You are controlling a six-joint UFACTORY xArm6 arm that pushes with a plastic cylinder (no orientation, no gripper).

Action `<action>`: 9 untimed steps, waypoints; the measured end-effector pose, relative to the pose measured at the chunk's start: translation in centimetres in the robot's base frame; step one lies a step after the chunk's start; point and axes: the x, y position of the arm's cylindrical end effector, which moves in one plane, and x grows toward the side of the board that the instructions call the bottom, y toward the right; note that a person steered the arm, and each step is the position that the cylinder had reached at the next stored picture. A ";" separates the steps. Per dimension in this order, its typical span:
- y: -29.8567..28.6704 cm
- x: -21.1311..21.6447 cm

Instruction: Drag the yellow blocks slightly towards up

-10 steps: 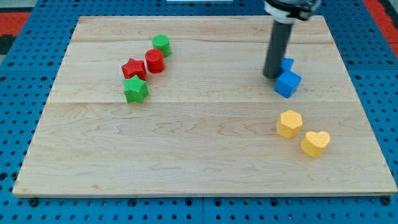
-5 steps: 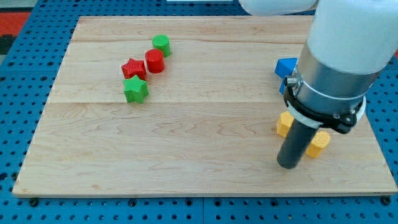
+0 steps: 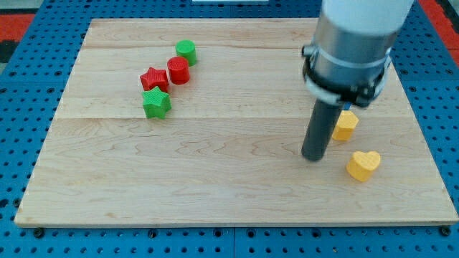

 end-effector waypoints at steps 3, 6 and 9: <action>8.6 -0.1; -1.3 -1.5; 4.2 -3.9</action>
